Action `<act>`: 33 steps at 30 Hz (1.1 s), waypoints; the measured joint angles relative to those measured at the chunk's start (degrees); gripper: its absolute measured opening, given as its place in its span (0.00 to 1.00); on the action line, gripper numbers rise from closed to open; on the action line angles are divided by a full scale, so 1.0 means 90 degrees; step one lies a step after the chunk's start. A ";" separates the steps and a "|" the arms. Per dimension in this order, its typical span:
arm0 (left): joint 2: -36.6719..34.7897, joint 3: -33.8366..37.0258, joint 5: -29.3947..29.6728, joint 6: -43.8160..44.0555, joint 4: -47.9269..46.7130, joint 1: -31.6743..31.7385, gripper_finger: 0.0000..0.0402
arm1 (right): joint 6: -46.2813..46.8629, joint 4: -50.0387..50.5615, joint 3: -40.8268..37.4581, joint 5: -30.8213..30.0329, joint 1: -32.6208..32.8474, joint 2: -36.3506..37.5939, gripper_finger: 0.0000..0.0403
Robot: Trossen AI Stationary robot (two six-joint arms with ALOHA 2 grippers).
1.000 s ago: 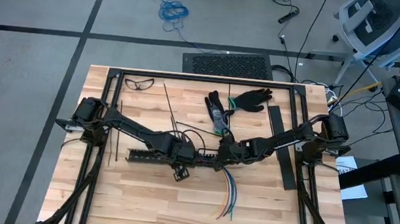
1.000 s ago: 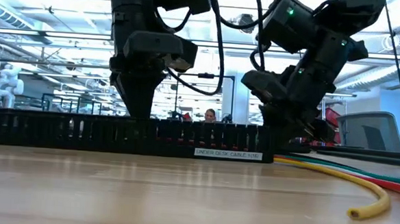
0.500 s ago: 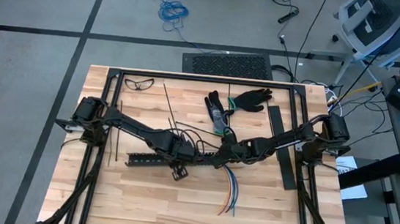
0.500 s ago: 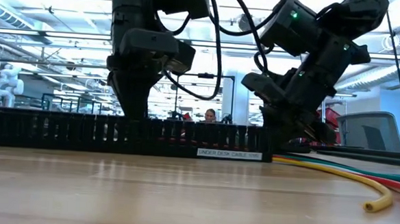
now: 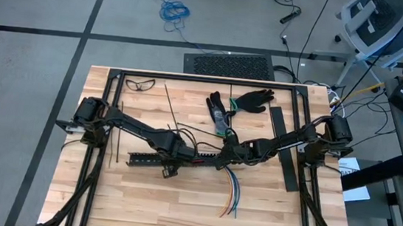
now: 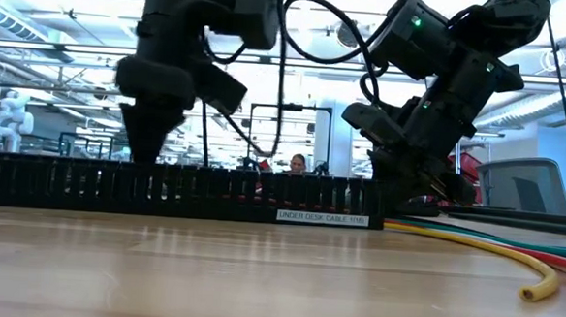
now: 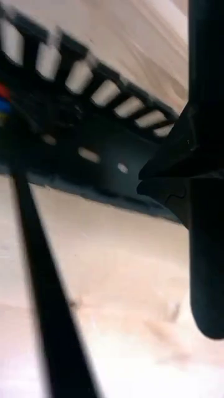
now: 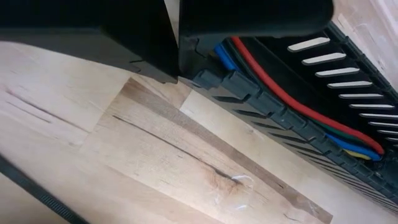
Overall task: Ziptie cables
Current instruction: Put the zip tied cable wires into the black cable duct
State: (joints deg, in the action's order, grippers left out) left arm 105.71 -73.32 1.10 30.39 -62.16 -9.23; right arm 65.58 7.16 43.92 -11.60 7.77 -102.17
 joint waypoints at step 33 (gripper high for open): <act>-0.0309 -0.0097 -0.0647 -0.1869 0.1818 0.0514 0.34 | -0.0073 -0.0111 -0.0034 0.0092 0.0005 0.0003 0.00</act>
State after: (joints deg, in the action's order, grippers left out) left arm 102.93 -74.19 -4.72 13.58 -45.79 -4.61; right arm 64.93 6.16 43.62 -10.76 7.81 -102.14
